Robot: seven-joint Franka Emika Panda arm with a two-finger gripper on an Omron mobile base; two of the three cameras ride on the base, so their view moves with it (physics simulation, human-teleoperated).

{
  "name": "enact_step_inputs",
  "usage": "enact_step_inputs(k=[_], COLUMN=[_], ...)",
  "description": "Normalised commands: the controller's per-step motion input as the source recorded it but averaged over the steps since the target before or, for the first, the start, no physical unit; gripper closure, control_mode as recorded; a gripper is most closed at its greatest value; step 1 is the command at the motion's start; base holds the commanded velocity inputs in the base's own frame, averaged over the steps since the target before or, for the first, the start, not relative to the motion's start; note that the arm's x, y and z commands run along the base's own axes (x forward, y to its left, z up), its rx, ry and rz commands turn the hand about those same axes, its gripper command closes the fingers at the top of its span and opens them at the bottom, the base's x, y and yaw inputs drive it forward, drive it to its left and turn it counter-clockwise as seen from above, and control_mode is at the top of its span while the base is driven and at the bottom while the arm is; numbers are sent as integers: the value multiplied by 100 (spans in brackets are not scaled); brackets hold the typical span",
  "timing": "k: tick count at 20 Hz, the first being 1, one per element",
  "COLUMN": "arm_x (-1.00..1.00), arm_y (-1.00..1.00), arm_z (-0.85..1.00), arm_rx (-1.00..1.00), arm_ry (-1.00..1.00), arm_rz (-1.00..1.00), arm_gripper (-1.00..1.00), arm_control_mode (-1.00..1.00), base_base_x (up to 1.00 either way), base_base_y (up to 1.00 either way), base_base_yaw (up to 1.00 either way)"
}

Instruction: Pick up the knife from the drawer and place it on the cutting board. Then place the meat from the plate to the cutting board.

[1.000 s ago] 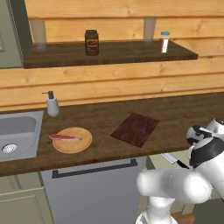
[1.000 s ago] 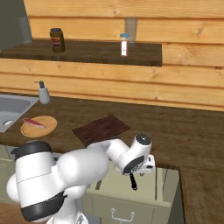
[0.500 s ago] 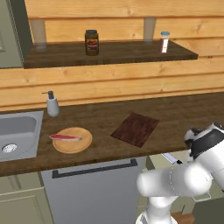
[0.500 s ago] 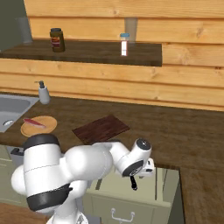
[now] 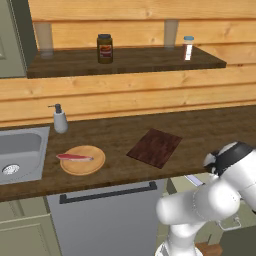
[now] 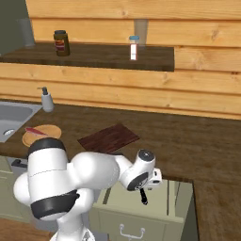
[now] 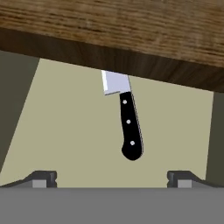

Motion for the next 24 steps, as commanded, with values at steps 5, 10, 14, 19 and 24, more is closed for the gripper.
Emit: enact_step_inputs(k=[5, 10, 14, 19, 24], arm_x=[13, 10, 18, 13, 5], arm_y=[3, 0, 0, -5, -18], arm_z=[-16, -15, -4, 0, 0], arm_rx=[-2, 0, 0, 0, 0], arm_ry=[0, 0, 0, 0, 0], arm_rz=[0, 0, 0, 0, 0], arm_gripper=[-100, -100, -100, -100, -100], arm_control_mode=[-100, -100, -100, -100, -100], base_base_x=[0, 0, 0, 0, 0], base_base_y=[0, 0, 0, 0, 0], base_base_yaw=[0, 0, 0, 0, 0])
